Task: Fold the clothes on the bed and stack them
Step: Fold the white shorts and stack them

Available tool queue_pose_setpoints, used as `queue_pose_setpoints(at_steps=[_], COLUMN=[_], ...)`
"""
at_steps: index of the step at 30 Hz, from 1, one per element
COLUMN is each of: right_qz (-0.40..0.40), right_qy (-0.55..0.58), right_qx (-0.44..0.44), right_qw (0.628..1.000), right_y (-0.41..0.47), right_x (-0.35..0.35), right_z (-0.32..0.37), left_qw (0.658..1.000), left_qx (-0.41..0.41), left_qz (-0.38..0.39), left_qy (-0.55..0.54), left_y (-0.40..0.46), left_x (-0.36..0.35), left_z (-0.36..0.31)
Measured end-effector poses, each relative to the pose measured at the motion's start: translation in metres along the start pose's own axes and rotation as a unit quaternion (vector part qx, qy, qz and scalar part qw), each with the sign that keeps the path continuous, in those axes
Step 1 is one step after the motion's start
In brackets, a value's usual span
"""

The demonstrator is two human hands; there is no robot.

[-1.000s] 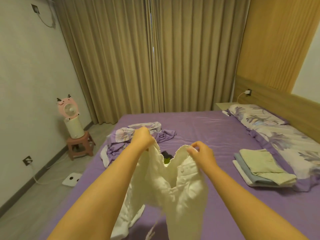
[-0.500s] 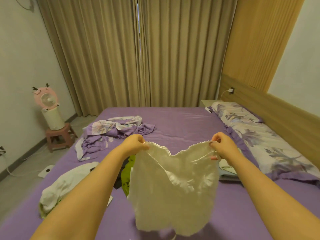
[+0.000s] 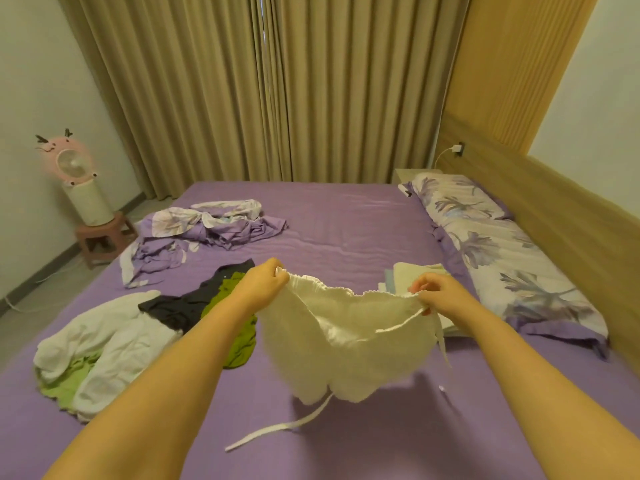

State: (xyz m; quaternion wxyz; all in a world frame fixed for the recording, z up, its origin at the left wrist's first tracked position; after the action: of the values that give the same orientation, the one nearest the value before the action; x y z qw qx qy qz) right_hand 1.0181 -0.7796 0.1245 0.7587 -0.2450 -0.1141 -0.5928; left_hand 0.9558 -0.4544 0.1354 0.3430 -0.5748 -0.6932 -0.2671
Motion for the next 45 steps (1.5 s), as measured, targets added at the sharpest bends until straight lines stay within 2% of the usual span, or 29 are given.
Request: queue_pose_setpoints(at_steps=[4, 7, 11, 14, 16, 18, 21, 25, 30, 32, 34, 38, 42, 45], right_qz=[0.061, 0.060, 0.066, 0.177, 0.210, 0.170, 0.057, 0.003, -0.040, -0.039, -0.023, -0.006, -0.010, -0.020], right_qy=[0.016, 0.049, 0.051, 0.070, 0.033, -0.020, -0.087, -0.096, -0.142, -0.201, -0.261, -0.318, -0.367, -0.372], right_qx=[-0.072, -0.139, -0.154, -0.103, -0.110, -0.112, -0.122, -0.146, -0.147, -0.144, -0.139, -0.124, -0.077, -0.050], right_qw=[0.995, 0.987, 0.985, 0.976, 0.971, 0.979, 0.987, 0.985, 0.978, 0.968, 0.955, 0.940, 0.927, 0.927], right_y=[0.008, 0.023, 0.049, 0.068, 0.084, 0.097, 0.134, 0.166, 0.198, 0.212, 0.233, 0.281, 0.337, 0.373], right_x=[0.006, 0.006, -0.016, -0.056, -0.088, -0.108, -0.133, -0.155, -0.157, -0.157, -0.160, -0.171, -0.191, -0.206], right_z=[-0.012, -0.026, -0.044, -0.070, -0.101, -0.125, -0.171, -0.212, -0.234, -0.237, -0.239, -0.240, -0.250, -0.265], left_qw=[0.999, 0.997, 0.993, 0.987, 0.979, 0.971, 0.967, 0.973, 0.979, 0.986, 0.987, 0.971, 0.959, 0.955], left_qx=[0.012, 0.050, 0.112, 0.148, 0.171, 0.169, 0.144, 0.129, 0.109, 0.091, 0.053, 0.030, 0.079, 0.075], left_qz=[-0.036, -0.063, 0.012, 0.067, 0.097, 0.137, 0.183, 0.178, 0.138, 0.132, 0.142, 0.141, 0.125, 0.123], left_qy=[0.024, 0.008, 0.018, 0.000, -0.064, -0.100, -0.105, -0.069, -0.107, -0.051, 0.051, 0.189, 0.243, 0.258], left_y=[0.011, 0.026, 0.047, 0.062, 0.073, 0.071, 0.088, 0.119, 0.167, 0.187, 0.210, 0.258, 0.296, 0.312], left_x=[-0.003, -0.004, -0.034, -0.080, -0.123, -0.152, -0.199, -0.234, -0.255, -0.261, -0.267, -0.270, -0.280, -0.305], left_z=[0.007, 0.013, 0.028, 0.058, 0.090, 0.106, 0.143, 0.187, 0.221, 0.230, 0.233, 0.245, 0.276, 0.284])
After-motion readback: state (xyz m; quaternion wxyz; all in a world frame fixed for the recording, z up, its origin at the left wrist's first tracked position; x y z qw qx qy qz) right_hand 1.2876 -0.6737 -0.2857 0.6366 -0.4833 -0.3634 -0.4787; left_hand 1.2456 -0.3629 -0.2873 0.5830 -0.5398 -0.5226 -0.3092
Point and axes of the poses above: each hand's wrist, its own y-axis towards the middle knuckle, its own x-axis out of the back of the hand, z = x × y, the point moved 7 cm from there along y, towards the middle knuckle, and after that the axes turned 5 degrees about -x, right-handed, at the moved point
